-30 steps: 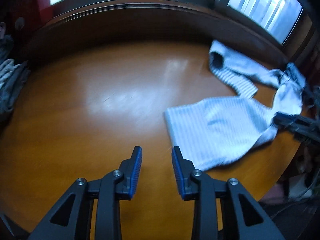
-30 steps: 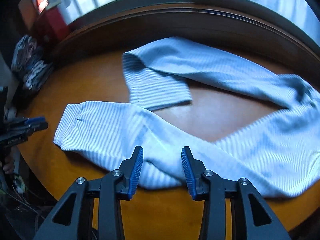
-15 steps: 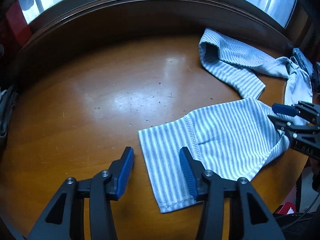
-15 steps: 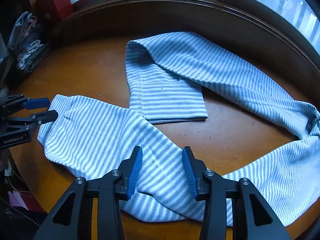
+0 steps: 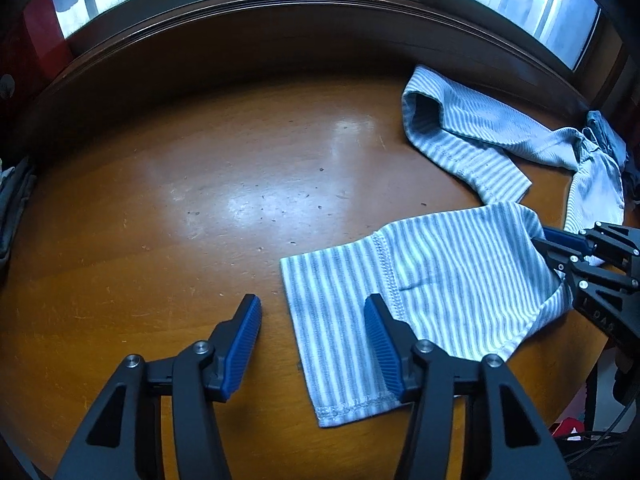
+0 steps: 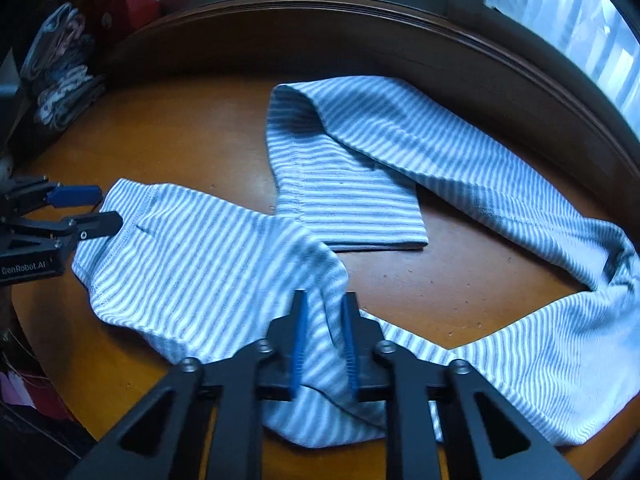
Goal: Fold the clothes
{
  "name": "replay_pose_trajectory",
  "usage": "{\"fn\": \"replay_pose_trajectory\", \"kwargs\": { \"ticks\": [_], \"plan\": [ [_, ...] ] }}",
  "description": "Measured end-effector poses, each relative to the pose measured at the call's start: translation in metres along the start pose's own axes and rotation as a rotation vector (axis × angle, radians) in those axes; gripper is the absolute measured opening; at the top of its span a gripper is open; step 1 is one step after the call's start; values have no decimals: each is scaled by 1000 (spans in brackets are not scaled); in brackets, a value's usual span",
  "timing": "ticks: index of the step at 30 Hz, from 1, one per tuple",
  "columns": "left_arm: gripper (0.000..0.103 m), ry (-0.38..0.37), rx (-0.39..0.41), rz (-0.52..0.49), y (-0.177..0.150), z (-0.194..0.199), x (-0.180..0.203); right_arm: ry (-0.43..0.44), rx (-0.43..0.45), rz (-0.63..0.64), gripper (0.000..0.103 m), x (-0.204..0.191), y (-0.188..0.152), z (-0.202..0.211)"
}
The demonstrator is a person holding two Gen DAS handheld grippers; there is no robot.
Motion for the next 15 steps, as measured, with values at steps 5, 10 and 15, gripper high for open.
{"fn": "replay_pose_trajectory", "kwargs": {
  "ticks": [5,10,15],
  "plan": [
    [36,-6,10,-21,1,1,7,-35,13,30,10,-2,-7,1],
    [31,-7,17,-37,7,-4,11,-26,12,-3,10,2,-1,-3],
    [6,-19,39,-69,13,-1,21,-36,30,-20,7,-4,9,-6]
  ]
}}
Point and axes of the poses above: each gripper's, at about its wrist camera, not at the fingertips, and z roughly against the way its jaws point, x to its right, y to its top, the point moved 1 cm from there along -z, roughly the way its jaws point, and after that the axes turned 6 degrees about -z, right-handed, at the moved point
